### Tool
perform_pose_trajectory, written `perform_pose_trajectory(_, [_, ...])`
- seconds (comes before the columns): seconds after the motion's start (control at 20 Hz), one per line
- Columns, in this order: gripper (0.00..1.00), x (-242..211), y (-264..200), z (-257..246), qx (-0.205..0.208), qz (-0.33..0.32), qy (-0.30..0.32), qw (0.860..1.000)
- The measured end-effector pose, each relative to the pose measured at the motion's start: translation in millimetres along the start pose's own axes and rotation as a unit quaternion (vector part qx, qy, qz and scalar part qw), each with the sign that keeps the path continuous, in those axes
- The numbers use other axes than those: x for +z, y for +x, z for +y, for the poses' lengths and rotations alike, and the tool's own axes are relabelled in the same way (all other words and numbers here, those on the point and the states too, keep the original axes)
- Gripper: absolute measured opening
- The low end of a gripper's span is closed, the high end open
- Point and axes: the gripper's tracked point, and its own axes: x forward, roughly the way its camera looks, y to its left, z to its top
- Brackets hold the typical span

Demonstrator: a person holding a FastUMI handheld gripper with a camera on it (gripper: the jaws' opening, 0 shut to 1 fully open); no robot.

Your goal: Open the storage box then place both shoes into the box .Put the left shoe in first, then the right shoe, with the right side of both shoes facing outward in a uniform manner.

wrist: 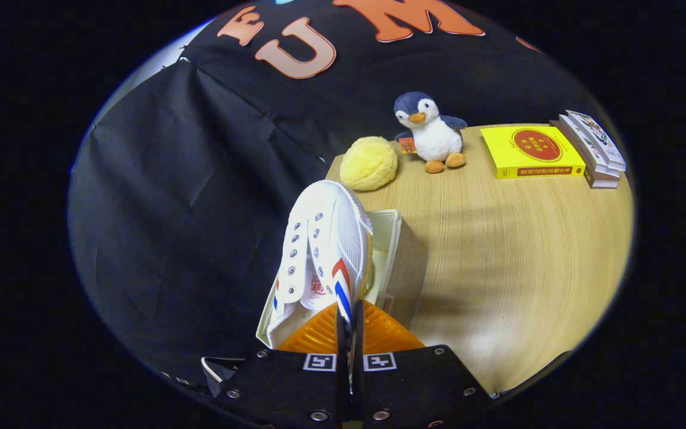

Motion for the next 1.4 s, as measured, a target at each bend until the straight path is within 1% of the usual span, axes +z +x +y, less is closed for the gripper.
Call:
perform_pose_trajectory(0.3, [0.03,-26,37,15,-0.032,0.047,0.007,0.998])
perform_pose_trajectory(0.55, [0.04,-56,51,2,-0.087,0.086,0.017,0.992])
perform_pose_trajectory(0.75, [0.04,-58,61,5,-0.104,0.105,0.035,0.988])
perform_pose_trajectory(0.85, [0.07,-62,63,4,-0.119,0.111,0.033,0.986])
perform_pose_trajectory(0.9, [0.10,-63,62,5,-0.123,0.111,0.032,0.986])
perform_pose_trajectory(0.95, [0.12,-60,62,8,-0.118,0.104,0.036,0.987])
perform_pose_trajectory(1.0, [0.17,-52,59,14,-0.108,0.093,0.039,0.989])
perform_pose_trajectory(1.1, [0.21,-34,55,27,-0.077,0.066,0.050,0.994])
perform_pose_trajectory(1.15, [0.23,-26,52,29,-0.068,0.056,0.052,0.995])
perform_pose_trajectory(1.4, [0.37,-6,28,20,-0.054,0.023,0.023,0.998])
